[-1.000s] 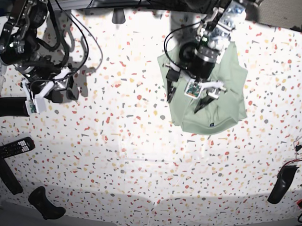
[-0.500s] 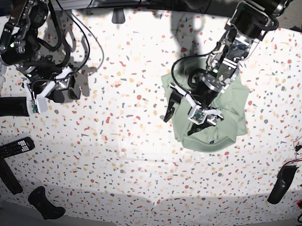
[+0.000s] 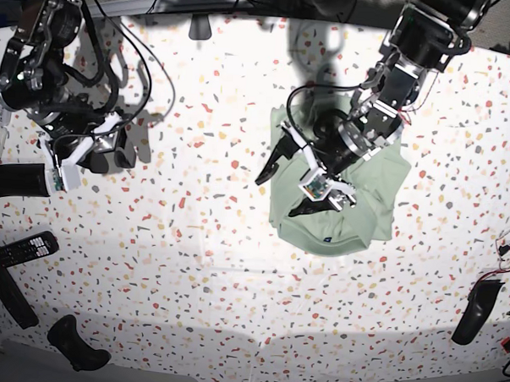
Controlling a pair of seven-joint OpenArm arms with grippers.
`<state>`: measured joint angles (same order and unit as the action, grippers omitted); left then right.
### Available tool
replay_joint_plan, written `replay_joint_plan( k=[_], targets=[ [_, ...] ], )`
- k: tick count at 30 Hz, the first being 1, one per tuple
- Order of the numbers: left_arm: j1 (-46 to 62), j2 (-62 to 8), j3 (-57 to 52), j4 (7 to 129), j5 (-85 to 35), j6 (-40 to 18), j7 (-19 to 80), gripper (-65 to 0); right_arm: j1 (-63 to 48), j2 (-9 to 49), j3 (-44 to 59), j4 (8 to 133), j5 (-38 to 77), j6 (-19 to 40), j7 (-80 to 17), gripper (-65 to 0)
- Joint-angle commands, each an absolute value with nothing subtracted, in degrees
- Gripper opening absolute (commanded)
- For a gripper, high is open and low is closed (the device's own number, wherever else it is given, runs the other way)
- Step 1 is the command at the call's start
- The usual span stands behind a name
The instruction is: Fold the T-shirt properly
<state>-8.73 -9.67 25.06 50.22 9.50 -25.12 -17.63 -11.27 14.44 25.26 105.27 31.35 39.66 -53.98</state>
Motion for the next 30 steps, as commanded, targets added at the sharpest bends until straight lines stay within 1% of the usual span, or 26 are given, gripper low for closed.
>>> replay_joint_plan(
  k=[1, 9, 13, 22, 24, 26, 29, 30],
  targets=[
    [-7.2, -9.7, 25.9, 48.7, 13.6, -26.8, -11.5, -20.8, -10.5, 15.2, 25.5, 106.4, 32.2, 40.0, -52.8, -35.1],
    [-10.2, -9.7, 25.9, 50.3, 11.8, -26.7, -13.0, -20.8, -10.5, 15.2, 25.5, 106.4, 32.1, 40.0, -52.8, -35.1],
    [-10.2, -9.7, 25.9, 55.3, 8.6, -26.7, -13.0, -20.8, -10.5, 15.2, 25.5, 106.4, 32.2, 40.0, -52.8, -35.1],
    [-11.8, -10.6, 25.9, 66.8, 8.5, -26.4, -11.4, -20.8, -10.5, 15.2, 25.5, 106.4, 32.2, 40.0, -52.8, -35.1],
    [-12.1, -11.8, 25.8, 68.9, 8.5, -24.5, -11.1, -20.8, -10.5, 15.2, 25.5, 106.4, 32.2, 40.0, -52.8, -35.1],
    [-12.5, -13.3, 25.6, 70.5, 7.7, -21.1, -9.7, -20.8, -10.5, 15.2, 25.5, 106.4, 32.2, 40.0, -52.9, -35.1],
    [-13.2, -14.7, 23.7, 71.6, 2.2, -16.0, -3.6, -20.8, -10.5, 15.2, 25.5, 106.4, 32.2, 40.0, -52.9, -35.1],
    [-13.4, -15.0, 22.9, 71.7, 0.1, -15.2, -1.6, -20.8, -10.5, 15.2, 25.5, 106.4, 32.2, 40.0, -52.9, -35.1]
  ],
)
